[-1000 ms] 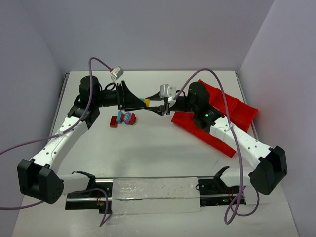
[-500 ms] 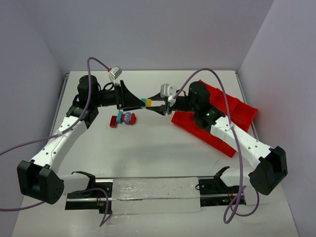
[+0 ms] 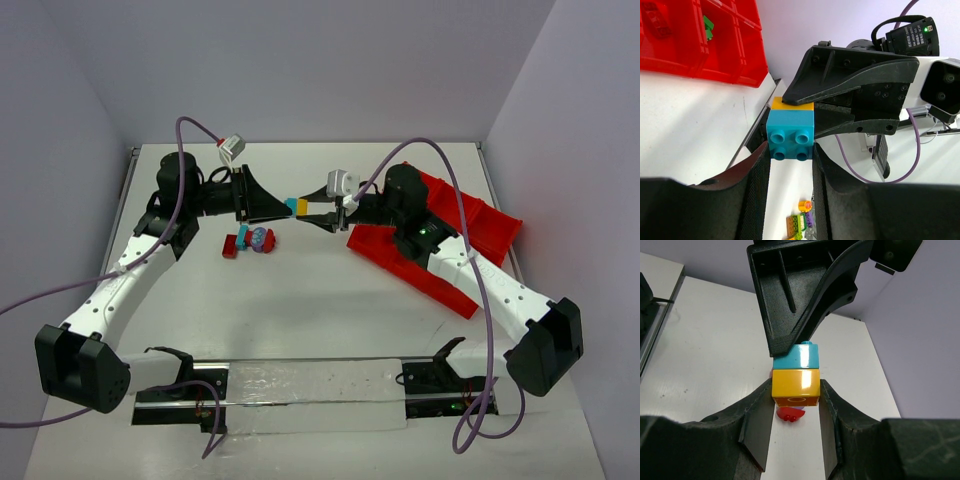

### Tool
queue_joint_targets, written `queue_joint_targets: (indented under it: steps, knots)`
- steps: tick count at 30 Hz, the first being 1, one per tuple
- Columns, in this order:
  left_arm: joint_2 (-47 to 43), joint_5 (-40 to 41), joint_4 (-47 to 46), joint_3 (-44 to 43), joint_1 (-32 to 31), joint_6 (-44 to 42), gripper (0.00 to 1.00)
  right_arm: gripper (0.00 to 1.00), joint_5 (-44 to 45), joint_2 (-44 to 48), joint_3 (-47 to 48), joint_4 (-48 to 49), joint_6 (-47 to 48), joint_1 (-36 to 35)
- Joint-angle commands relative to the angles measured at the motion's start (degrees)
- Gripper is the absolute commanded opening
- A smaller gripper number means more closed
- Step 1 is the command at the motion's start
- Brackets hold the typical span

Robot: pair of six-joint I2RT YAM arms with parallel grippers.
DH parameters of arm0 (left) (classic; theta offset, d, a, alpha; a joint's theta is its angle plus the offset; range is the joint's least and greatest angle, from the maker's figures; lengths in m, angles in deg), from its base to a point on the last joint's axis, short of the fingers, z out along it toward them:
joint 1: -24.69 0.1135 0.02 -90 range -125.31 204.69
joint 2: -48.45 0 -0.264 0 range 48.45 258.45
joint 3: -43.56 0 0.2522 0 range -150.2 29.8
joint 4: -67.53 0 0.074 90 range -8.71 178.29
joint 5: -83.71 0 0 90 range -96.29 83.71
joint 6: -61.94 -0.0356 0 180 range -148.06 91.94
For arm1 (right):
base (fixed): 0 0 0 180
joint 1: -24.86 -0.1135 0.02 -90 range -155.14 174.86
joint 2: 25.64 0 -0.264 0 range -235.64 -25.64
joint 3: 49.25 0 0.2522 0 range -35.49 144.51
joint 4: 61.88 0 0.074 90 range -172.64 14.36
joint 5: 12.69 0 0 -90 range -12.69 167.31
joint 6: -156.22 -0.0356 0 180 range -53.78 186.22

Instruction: Sort the legos into containers by color

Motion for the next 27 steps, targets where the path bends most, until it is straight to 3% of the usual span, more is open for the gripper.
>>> queue_joint_targets:
  steps: [1, 9, 15, 22, 27]
  knots:
    - [-1.0, -1.9, -4.2, -1.8, -0.1, 0.6, 0.00, 0.00, -0.4, -0.1, 0.9, -3.9, 0.5, 0.3]
    - [-1.8, -1.5, -4.5, -1.6, -0.1, 0.2, 0.00, 0.00, 0.6, 0.2, 0.7, -5.7, 2.0, 0.3]
    - [-0.9, -2.2, -6.5, -1.7, -0.1, 1.7, 0.42, 0.00, -1.0, 0.3, 1.0, -4.9, 1.1, 0.2]
    - [0.0, -2.6, -9.6, -1.0, -0.3, 3.5, 0.57, 0.00, -2.0, 0.5, 1.1, -5.2, 1.0, 0.2]
    - [0.6, -2.8, -10.7, -0.8, -0.7, 3.9, 0.63, 0.00, -2.8, 0.3, 1.2, -5.6, 0.8, 0.1]
